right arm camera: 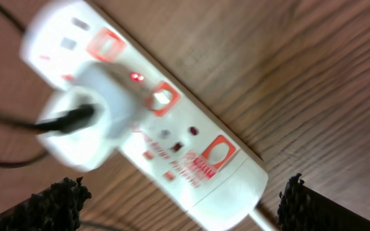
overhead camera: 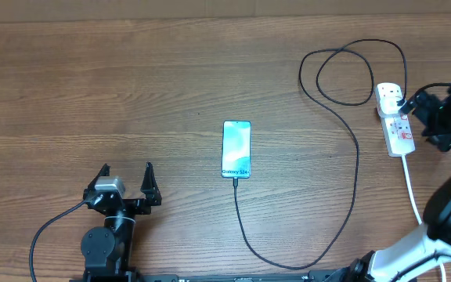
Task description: Plug charger to phone and switch on socket
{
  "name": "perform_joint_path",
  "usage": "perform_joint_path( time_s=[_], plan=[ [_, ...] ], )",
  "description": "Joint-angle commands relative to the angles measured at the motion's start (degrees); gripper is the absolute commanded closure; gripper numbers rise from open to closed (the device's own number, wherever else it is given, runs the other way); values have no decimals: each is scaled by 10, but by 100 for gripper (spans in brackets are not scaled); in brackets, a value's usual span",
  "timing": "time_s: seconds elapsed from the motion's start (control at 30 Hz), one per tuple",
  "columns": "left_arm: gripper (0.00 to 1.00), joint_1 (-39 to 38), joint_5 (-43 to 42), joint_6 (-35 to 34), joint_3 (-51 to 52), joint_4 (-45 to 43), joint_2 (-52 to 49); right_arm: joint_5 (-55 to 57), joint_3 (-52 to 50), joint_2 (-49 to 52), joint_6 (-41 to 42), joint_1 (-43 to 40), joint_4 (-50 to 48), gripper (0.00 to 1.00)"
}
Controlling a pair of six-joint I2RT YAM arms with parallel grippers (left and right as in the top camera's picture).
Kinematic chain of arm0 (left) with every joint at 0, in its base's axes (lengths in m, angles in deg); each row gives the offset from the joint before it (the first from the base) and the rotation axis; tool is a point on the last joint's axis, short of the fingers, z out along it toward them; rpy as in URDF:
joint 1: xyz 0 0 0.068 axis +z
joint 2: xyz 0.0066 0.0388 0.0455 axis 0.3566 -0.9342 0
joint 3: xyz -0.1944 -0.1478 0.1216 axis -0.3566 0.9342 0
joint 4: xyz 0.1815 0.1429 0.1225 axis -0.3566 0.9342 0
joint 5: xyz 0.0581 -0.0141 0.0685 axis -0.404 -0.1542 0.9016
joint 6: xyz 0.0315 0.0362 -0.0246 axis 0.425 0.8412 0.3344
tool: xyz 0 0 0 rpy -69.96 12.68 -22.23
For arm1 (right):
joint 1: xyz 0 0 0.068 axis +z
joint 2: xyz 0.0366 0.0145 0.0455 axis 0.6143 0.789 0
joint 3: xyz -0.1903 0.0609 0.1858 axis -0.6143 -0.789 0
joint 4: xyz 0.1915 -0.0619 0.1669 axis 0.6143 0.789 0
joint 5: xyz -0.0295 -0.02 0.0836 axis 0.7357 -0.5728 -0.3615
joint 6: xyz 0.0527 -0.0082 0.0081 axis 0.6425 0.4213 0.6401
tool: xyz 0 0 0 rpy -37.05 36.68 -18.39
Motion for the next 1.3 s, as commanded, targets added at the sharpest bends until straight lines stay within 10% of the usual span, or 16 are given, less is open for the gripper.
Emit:
perform_joint_path(
  time_s=[0.0,0.67,1.27],
  plan=[
    [0,5,8,11,2,2,6,3,14,-79,-4,7,-2,0],
    [0,5,8,11,2,2,6,2,-1,-207,-2,110,0,0],
    [0,5,8,11,2,2,6,10,-413,-213,-94,281,-353,0]
  ],
)
